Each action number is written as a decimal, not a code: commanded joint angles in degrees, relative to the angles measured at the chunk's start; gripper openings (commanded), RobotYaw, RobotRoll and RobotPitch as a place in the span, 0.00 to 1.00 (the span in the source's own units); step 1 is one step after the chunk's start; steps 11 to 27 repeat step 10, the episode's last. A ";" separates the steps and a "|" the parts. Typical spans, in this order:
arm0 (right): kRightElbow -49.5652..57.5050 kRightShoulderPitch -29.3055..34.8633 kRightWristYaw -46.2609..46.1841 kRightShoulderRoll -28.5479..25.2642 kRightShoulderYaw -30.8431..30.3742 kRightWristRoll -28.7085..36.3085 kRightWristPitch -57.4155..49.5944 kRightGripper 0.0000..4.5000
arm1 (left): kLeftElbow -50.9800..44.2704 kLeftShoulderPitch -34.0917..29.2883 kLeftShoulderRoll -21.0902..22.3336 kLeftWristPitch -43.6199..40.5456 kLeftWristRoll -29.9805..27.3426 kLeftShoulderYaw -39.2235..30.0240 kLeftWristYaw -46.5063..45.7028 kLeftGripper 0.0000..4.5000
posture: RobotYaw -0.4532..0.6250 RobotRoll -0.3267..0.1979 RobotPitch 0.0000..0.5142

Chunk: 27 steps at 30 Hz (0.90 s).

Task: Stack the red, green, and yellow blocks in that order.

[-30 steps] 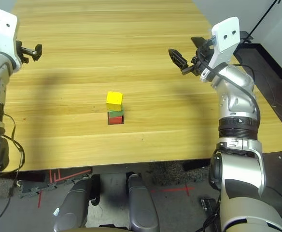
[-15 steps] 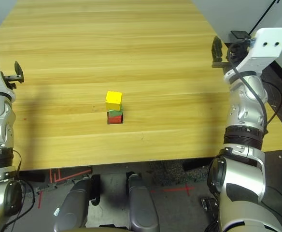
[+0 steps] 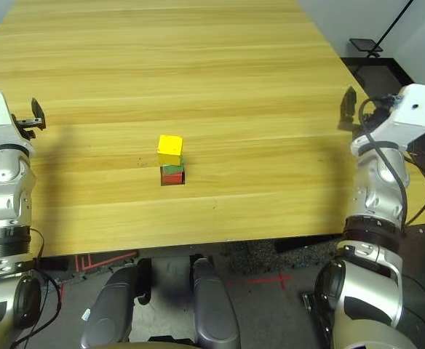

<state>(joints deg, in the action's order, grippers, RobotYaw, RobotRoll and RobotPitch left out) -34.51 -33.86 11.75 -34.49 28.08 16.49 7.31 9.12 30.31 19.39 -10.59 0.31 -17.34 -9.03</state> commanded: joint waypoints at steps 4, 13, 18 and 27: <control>2.54 3.00 -0.82 1.03 1.02 1.32 -0.20 1.00 | -0.62 -1.55 -0.66 0.34 0.41 -0.05 -1.07 1.00 | 0.60 0.88 0.61; 0.50 -0.28 0.16 -0.33 0.44 1.13 0.31 1.00 | -0.63 -0.15 -0.33 1.25 0.28 0.49 -0.62 1.00 | 0.63 0.87 0.52; 0.50 -0.28 0.16 -0.33 0.44 1.13 0.31 1.00 | -0.63 -0.15 -0.33 1.25 0.28 0.49 -0.62 1.00 | 0.63 0.87 0.52; 0.50 -0.28 0.16 -0.33 0.44 1.13 0.31 1.00 | -0.63 -0.15 -0.33 1.25 0.28 0.49 -0.62 1.00 | 0.63 0.87 0.52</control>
